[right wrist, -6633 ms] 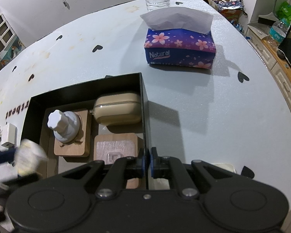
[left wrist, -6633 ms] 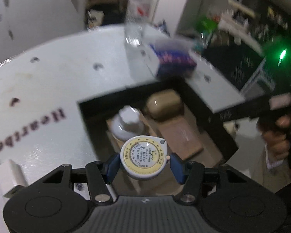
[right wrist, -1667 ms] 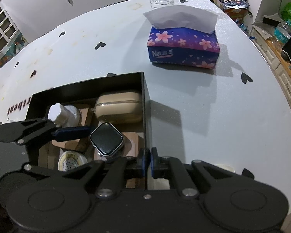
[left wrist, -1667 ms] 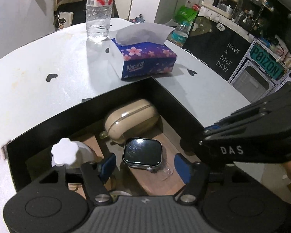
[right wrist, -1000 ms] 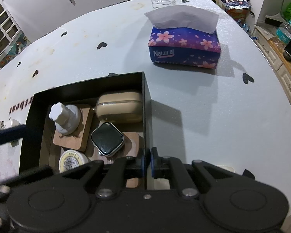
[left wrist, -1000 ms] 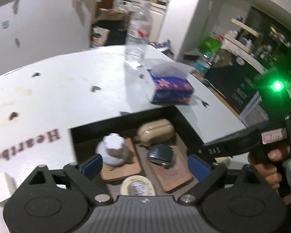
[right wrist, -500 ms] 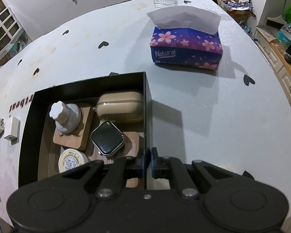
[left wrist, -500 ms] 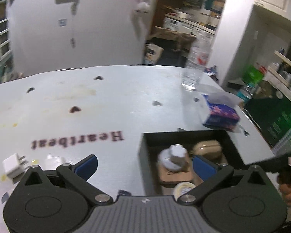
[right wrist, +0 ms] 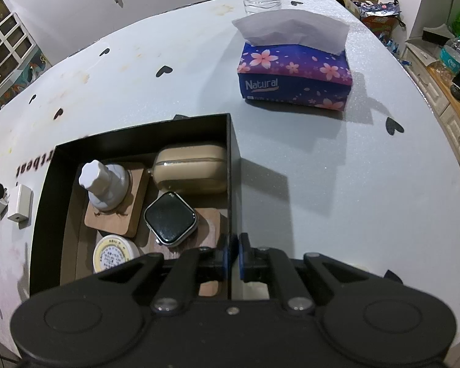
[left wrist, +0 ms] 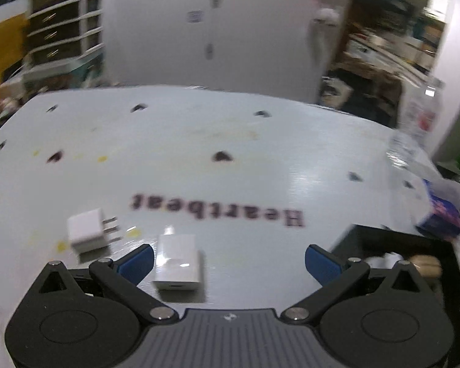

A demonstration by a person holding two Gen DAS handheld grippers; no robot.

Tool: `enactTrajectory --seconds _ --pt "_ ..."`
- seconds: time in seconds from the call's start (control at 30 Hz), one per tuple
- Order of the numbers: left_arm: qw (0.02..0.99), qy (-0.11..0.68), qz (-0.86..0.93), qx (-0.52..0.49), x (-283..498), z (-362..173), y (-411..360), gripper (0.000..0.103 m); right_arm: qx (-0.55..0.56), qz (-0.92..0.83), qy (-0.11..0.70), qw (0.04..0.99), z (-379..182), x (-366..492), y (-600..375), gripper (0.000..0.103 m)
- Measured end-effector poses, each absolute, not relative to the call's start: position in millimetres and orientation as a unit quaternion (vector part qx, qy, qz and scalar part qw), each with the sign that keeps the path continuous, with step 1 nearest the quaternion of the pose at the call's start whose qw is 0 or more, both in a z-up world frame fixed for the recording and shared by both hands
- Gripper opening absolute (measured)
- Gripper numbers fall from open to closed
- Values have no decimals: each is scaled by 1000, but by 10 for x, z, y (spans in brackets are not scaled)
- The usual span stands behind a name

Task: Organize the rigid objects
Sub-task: 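Move the left gripper to the white charger block and grasp it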

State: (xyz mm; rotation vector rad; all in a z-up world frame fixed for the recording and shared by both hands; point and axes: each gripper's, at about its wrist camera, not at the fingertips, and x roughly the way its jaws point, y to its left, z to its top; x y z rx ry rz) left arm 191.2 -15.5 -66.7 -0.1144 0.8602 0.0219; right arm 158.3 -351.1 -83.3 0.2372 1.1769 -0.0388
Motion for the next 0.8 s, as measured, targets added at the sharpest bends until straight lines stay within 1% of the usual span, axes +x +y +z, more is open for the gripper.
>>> enactTrajectory --seconds 0.13,0.3,0.37,0.43,0.5,0.6,0.73,0.8 --pt "900 427 56 -60 2023 -820 -17 103 112 -18 554 825 -834 1584 -3510 7" --pt "893 441 71 -55 2154 -999 54 102 112 -18 554 825 -835 1583 -3512 8" --pt "889 449 77 -55 2213 -1081 74 98 112 -18 554 825 -836 1584 -3513 8" --pt "883 457 83 -63 2258 -1151 107 87 114 -18 554 824 -837 1586 -3511 8" --pt "877 465 94 -74 2294 -1216 150 81 115 -18 554 824 -843 1587 -3515 8" --pt "877 462 108 -72 2324 -1253 180 79 116 -19 555 823 -852 1589 -3523 8" --pt "878 463 109 -60 2357 -1241 165 72 117 -20 557 822 -863 1599 -3524 8" --pt "875 468 107 -54 2372 -1234 152 71 116 -21 557 822 -869 1603 -3522 8"
